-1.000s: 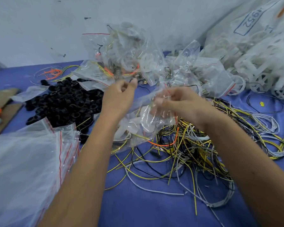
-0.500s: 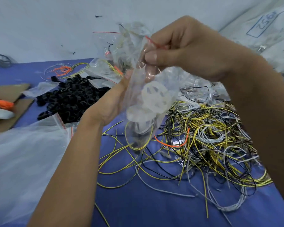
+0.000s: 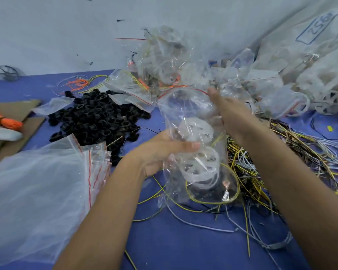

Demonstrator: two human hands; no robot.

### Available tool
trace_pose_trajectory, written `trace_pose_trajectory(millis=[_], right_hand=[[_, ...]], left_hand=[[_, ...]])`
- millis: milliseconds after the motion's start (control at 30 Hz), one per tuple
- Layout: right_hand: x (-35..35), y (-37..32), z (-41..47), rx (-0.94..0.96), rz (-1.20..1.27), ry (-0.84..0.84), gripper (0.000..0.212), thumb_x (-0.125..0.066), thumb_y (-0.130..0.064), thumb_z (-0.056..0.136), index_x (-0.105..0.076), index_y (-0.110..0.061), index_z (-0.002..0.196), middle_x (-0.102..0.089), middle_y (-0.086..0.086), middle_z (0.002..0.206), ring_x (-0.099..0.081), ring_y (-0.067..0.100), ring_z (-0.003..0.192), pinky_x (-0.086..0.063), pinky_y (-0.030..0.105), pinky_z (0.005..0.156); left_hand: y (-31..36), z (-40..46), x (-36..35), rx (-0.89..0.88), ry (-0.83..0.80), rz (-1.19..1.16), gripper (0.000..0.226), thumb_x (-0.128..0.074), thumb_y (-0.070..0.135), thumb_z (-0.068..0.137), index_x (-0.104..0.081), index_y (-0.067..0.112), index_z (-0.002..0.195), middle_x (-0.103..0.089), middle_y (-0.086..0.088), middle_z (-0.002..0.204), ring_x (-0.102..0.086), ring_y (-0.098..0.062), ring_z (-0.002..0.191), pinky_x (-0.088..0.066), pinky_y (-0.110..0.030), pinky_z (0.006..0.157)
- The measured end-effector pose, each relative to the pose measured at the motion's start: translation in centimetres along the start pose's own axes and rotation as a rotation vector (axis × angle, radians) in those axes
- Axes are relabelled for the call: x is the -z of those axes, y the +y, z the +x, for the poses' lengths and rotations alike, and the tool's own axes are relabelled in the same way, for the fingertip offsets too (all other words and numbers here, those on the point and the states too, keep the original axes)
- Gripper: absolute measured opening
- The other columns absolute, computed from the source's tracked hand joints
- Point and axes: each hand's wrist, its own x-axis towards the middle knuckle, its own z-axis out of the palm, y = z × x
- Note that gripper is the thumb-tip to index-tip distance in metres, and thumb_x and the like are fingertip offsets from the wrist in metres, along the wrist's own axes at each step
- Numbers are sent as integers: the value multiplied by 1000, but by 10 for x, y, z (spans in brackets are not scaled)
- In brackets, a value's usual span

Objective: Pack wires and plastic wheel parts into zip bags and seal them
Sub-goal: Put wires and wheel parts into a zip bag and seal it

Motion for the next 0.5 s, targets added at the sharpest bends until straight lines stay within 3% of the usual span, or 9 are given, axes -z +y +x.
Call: trace_pose_trajectory(millis=[100, 167, 267, 367, 500], right_hand=[[1, 17, -7, 59, 24, -38, 34, -70, -43, 94, -75, -10, 88, -71, 4, 73, -64, 16, 61, -50, 26, 57], [4, 23, -8, 82, 61, -9, 27, -73, -36, 92, -75, -9, 84, -66, 7, 74, -61, 20, 66, -48, 33, 62], [7, 29, -10, 75, 129, 33, 21, -80, -32, 86, -76, -12, 92, -74, 15, 89, -64, 25, 75, -52, 44, 72], [10, 33, -15, 32, 215, 64, 26, -86, -28, 79, -73, -13, 95, -75, 20, 105, -70, 30, 86, -57, 49, 84], [16, 32, -17, -13, 363, -7, 34, -85, -14, 70, -68, -8, 98, -78, 10, 93, -75, 22, 80, -64, 36, 69]], left_hand=[[0, 1, 4, -5, -17, -85, 46, -82, 29, 77, -66, 19, 119, -76, -3, 107, -75, -18, 87, -60, -31, 66], [4, 6, 8, -36, 96, -102, 54, -76, 41, 78, -56, 20, 124, -73, -9, 105, -73, -23, 80, -61, -37, 69], [11, 14, 15, -134, 184, -80, 71, -68, 63, 78, -51, 26, 136, -74, -17, 113, -75, -36, 91, -62, -46, 76], [5, 16, 25, -175, 161, -99, 53, -66, 49, 91, -57, 22, 136, -74, -19, 115, -75, -38, 91, -63, -44, 72], [-9, 13, 36, -151, 40, -85, 34, -72, 22, 91, -68, 28, 124, -76, -16, 110, -77, -30, 86, -63, -35, 68]])
